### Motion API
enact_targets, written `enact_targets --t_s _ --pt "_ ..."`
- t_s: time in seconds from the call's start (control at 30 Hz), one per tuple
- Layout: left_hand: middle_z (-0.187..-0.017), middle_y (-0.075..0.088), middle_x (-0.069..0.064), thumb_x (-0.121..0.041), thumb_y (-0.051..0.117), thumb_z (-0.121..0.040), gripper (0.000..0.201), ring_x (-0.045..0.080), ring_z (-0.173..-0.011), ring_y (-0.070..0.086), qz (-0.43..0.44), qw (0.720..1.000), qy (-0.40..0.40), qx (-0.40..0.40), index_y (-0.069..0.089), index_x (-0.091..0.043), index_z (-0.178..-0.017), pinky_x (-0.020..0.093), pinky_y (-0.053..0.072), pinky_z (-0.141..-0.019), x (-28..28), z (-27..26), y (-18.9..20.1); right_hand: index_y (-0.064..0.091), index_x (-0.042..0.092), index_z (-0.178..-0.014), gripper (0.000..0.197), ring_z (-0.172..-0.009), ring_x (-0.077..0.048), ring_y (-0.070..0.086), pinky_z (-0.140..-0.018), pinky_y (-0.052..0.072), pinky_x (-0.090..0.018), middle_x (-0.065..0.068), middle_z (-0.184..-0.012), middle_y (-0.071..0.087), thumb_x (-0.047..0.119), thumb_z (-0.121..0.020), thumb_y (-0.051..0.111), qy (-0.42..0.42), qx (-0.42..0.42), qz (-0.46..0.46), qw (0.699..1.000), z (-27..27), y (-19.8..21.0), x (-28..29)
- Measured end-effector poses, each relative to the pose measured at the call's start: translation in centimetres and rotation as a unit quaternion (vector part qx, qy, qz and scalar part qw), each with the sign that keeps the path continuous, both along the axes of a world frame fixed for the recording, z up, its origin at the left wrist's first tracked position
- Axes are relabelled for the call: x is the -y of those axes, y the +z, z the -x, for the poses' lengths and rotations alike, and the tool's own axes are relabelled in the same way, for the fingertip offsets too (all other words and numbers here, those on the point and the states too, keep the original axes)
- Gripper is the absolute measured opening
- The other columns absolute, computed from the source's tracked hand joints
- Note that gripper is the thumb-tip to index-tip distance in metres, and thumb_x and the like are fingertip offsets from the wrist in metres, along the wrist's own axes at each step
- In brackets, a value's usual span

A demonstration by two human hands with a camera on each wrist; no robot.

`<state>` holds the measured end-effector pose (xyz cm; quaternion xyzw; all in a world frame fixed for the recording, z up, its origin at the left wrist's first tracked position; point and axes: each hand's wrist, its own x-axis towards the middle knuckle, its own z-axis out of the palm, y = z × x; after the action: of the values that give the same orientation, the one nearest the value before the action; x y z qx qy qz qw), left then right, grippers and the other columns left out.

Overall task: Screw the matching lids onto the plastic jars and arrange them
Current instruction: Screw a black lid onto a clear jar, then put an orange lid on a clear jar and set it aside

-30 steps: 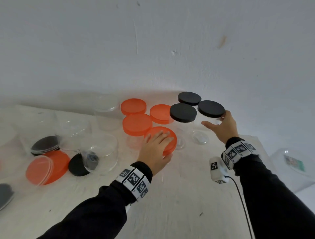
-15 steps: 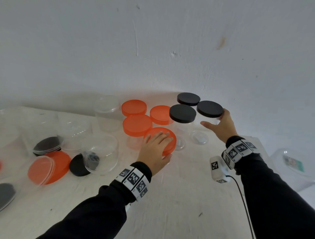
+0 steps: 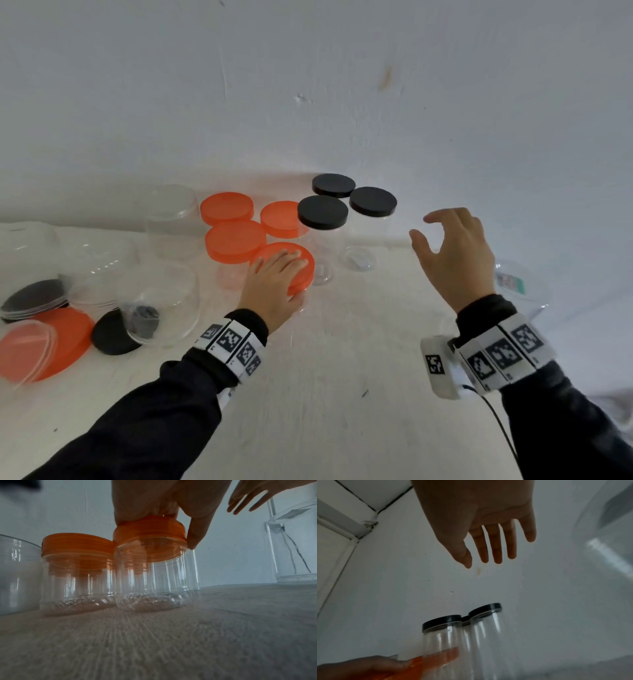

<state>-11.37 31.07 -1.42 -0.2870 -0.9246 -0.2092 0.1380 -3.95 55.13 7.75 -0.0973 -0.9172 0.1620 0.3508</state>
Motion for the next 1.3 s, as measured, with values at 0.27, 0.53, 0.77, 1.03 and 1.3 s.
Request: enact_targets --t_s 0.27,0.53,0.77,1.03,1.3 --pt "-0.139 0.046 0.002 -0.029 0.058 -0.083 0.050 0.022 -0.132 0.036 0.006 1.000 0.004 -0.009 0.051 -0.015 -0.130 0.047 0.016 -0.110 0.1 0.5 -0.4 0.048 0.016 -0.131 0.057 -0.131 -0.037 0.030 -0.106 0.025 -0.053 -0.011 -0.144 0.036 0.050 -0.086 0.055 -0.110 0.168 -0.072 0.977 -4.7 -0.7 -5.3" --pt "-0.139 0.046 0.004 -0.020 0.065 -0.081 0.050 0.024 -0.133 0.035 0.008 1.000 0.011 -0.013 0.051 -0.013 -0.129 0.048 0.015 -0.110 -0.2 0.1 -0.1 0.025 0.030 -0.144 0.074 -0.135 -0.036 0.022 -0.103 0.029 -0.054 -0.009 -0.152 0.019 0.057 -0.083 0.056 -0.111 0.314 -0.073 0.940 -6.4 -0.9 -6.4" --pt "-0.140 0.045 0.004 -0.021 0.065 -0.081 0.049 0.023 -0.132 0.035 -0.005 1.000 0.018 -0.002 0.052 -0.012 -0.128 0.046 0.014 -0.111 -0.2 -0.1 0.2 0.038 0.032 -0.136 0.078 -0.118 -0.025 0.032 -0.084 0.042 -0.039 -0.002 -0.130 0.037 0.050 -0.069 0.075 -0.040 0.298 -0.050 0.952 -7.4 0.3 -4.1" --pt "-0.123 0.057 0.004 -0.048 0.040 -0.076 0.057 0.018 -0.117 0.046 -0.161 0.987 -0.014 0.016 0.063 -0.009 -0.110 0.024 0.026 -0.097 2.6 -3.8 1.6 0.039 0.040 -0.131 0.073 -0.108 -0.015 0.041 -0.074 0.035 -0.029 0.006 -0.112 0.042 0.064 -0.067 0.066 0.099 0.234 -0.002 0.967 -7.4 1.5 2.9" --pt "-0.097 0.063 -0.006 -0.014 0.061 -0.087 0.014 -0.001 -0.087 0.055 -0.178 0.980 0.071 0.054 0.066 -0.013 -0.100 0.008 0.035 -0.080 13.4 -8.5 2.1 0.042 0.041 -0.128 0.074 -0.108 -0.012 0.041 -0.074 0.035 -0.027 0.009 -0.117 0.044 0.067 -0.064 0.067 0.224 0.255 -0.044 0.940 -6.0 1.2 10.8"
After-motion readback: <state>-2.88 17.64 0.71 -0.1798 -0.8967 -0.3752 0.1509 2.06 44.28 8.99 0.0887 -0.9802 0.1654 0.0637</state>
